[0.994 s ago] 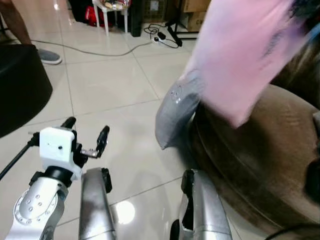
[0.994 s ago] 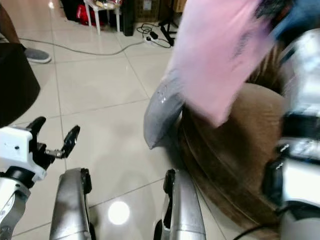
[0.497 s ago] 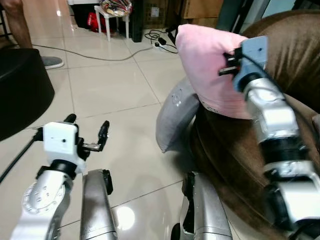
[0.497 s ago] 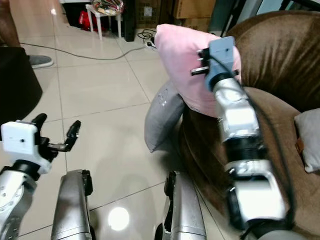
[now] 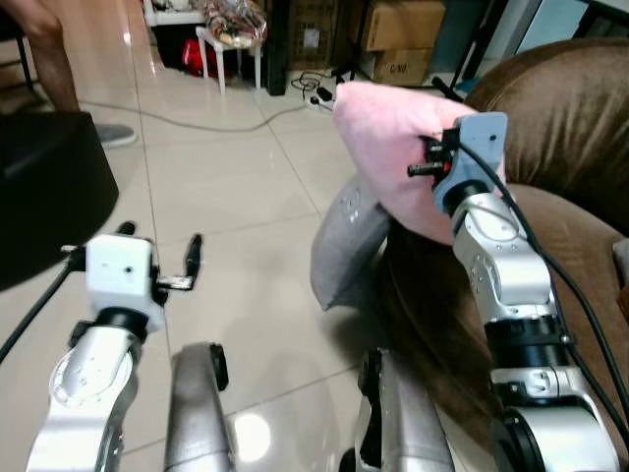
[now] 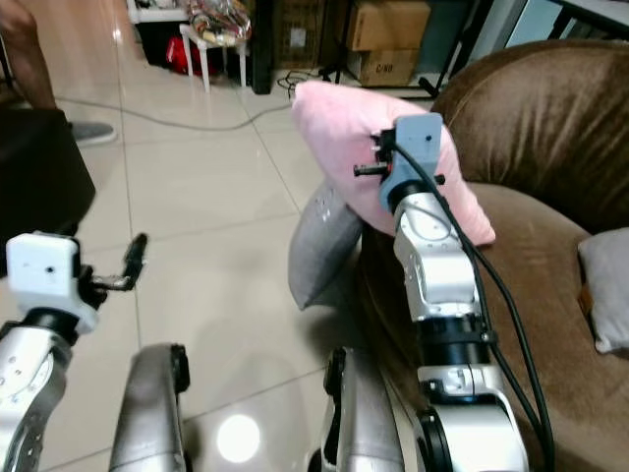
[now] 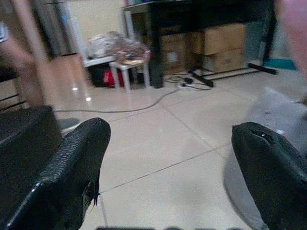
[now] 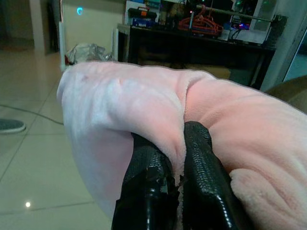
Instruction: Move the pillow to the sofa from floor
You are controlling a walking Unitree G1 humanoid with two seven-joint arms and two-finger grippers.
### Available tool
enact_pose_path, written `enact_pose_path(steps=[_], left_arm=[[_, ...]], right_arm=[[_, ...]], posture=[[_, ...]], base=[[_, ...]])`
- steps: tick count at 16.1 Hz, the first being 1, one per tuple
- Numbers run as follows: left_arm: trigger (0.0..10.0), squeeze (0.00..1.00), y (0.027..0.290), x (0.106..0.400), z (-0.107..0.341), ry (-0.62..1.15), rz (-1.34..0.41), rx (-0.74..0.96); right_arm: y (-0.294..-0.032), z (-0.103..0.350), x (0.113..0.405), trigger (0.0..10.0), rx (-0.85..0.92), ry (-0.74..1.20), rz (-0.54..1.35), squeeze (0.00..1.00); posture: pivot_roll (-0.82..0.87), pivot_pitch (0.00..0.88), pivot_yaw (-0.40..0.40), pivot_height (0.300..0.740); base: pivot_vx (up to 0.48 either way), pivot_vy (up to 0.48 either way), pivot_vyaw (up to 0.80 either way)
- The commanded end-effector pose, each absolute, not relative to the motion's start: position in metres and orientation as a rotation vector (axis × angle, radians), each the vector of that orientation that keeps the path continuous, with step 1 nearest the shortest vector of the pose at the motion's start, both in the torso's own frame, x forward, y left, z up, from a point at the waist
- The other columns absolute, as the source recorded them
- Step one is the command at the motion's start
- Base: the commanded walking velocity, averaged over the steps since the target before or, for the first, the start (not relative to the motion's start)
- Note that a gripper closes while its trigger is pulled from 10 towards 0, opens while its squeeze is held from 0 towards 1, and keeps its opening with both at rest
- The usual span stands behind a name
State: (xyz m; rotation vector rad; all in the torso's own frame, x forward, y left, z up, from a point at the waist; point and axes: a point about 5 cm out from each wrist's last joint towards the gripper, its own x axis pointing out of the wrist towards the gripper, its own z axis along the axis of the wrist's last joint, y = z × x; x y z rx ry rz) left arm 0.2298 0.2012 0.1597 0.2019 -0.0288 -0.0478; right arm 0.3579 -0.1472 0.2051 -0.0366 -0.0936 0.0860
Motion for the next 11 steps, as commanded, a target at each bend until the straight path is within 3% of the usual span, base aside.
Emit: enact_pose_path(steps=[1, 11], left_arm=[[10.0, 0.00, 0.1970, 0.2300, 0.1595, -0.026, -0.083, 0.203], [10.0, 0.00, 0.1970, 0.2323, 0.1581, -0.022, -0.092, 0.225]], right_arm=[[-0.1527, 0.2000, 0.3538, 10.0, -0.015, -0.071, 0.052, 0.00], [-0.1504, 0.1951, 0.3495, 10.0, -0.015, -0.048, 0.037, 0.00]], posture=[[0.06, 0.000, -0.086, 0.540], [0.06, 0.000, -0.090, 0.635]], base=[[0.000, 0.000, 0.00], [0.000, 0.000, 0.00]])
